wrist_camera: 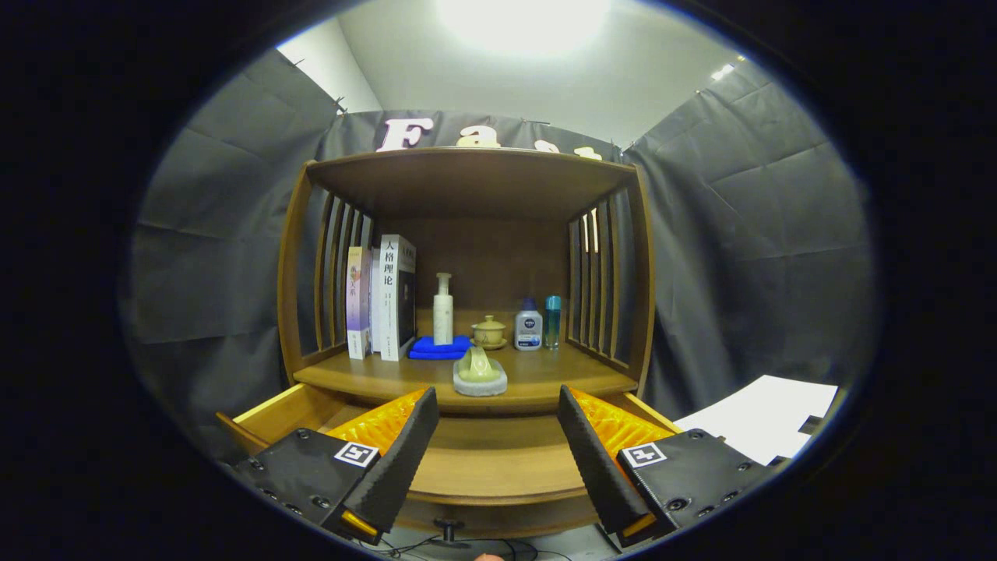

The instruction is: Pull open the drawer, take out the items inside it, and place them on the countertop above the cabinet.

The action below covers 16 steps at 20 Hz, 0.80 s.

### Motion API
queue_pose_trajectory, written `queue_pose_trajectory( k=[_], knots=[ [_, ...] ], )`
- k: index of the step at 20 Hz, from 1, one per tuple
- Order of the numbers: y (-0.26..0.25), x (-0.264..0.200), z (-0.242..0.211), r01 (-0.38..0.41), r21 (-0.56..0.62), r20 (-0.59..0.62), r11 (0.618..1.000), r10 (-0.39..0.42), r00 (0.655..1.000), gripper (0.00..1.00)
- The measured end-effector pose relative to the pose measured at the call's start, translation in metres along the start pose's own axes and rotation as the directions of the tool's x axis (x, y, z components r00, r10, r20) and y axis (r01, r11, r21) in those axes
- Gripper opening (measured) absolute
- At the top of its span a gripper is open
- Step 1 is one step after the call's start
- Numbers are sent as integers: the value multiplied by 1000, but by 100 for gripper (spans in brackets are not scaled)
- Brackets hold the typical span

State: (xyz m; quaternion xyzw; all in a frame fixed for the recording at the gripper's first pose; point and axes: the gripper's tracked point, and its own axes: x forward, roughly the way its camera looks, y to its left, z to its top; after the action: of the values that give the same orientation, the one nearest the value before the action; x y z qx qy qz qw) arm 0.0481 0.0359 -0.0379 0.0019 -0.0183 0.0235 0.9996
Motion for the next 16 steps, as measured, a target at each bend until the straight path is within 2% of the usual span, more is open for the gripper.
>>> queue_pose_trajectory(
  k=[10, 16],
  knots=[
    [10, -22, -67, -26, -15, -40, 1000, 26, 999, 98],
    [14, -33, -75, -57, 35, -4, 998, 57, 998, 97]
  ],
)
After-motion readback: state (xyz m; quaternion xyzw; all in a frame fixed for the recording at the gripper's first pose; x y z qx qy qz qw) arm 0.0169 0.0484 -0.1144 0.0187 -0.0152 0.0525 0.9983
